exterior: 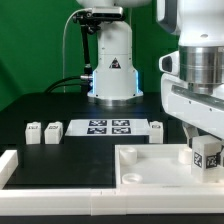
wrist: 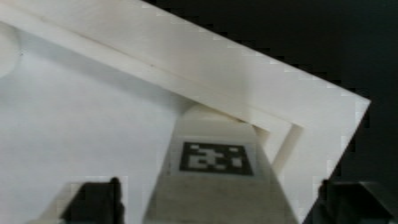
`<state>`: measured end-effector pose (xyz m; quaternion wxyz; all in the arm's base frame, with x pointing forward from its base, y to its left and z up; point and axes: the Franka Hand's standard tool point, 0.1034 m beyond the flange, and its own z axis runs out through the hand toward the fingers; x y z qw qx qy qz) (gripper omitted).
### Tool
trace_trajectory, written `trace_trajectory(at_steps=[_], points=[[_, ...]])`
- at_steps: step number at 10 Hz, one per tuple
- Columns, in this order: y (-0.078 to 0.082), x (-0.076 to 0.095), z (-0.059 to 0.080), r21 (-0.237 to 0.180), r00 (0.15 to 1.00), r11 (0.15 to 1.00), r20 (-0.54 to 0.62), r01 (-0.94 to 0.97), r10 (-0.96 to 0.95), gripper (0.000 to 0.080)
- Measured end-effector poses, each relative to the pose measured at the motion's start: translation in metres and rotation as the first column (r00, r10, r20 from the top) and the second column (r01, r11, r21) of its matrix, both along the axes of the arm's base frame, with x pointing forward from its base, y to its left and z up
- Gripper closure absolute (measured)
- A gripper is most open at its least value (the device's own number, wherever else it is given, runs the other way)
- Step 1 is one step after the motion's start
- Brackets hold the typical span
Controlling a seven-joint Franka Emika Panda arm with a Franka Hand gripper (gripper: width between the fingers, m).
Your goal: Assemble one leg
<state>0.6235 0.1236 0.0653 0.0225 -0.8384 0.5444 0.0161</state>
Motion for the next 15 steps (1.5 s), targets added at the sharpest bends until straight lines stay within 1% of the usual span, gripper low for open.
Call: trace_trajectory(at_steps=[1, 2, 3, 4, 6, 7, 8, 9, 10, 11, 12, 13, 15], points=[[0.002, 0.000, 0.000, 0.001, 0.999, 0.999, 0.002, -0.047, 0.047, 0.0186], [0.002, 0.000, 0.000, 0.000, 0.984, 0.984, 0.010, -0.178, 0.178, 0.0186], [0.001, 0.000, 0.001, -0.003, 0.943, 0.943, 0.019, -0.332, 0.332, 0.0157], [0.001, 0.001, 0.002, -0.006, 0.893, 0.893, 0.028, -0.450, 0.450, 0.0152], [0.004, 0.001, 0.005, -0.014, 0.805, 0.805, 0.038, -0.593, 0.593, 0.0151], [0.003, 0.001, 0.006, -0.021, 0.719, 0.720, 0.042, -0.694, 0.694, 0.0151], [0.002, 0.002, 0.005, -0.025, 0.654, 0.655, 0.045, -0.755, 0.755, 0.0151], [-0.001, 0.002, 0.005, -0.034, 0.540, 0.541, 0.046, -0.840, 0.841, 0.0151], [-0.002, 0.002, 0.004, -0.041, 0.444, 0.445, 0.048, -0.894, 0.895, 0.0151], [-0.003, 0.002, 0.004, -0.044, 0.389, 0.391, 0.048, -0.919, 0.920, 0.0151], [-0.006, 0.003, 0.004, -0.049, 0.280, 0.282, 0.047, -0.958, 0.959, 0.0151], [-0.008, 0.003, 0.004, -0.050, 0.263, 0.265, 0.047, -0.963, 0.964, 0.0151], [-0.007, 0.003, 0.004, -0.047, 0.303, 0.305, 0.048, -0.951, 0.952, 0.0151]])
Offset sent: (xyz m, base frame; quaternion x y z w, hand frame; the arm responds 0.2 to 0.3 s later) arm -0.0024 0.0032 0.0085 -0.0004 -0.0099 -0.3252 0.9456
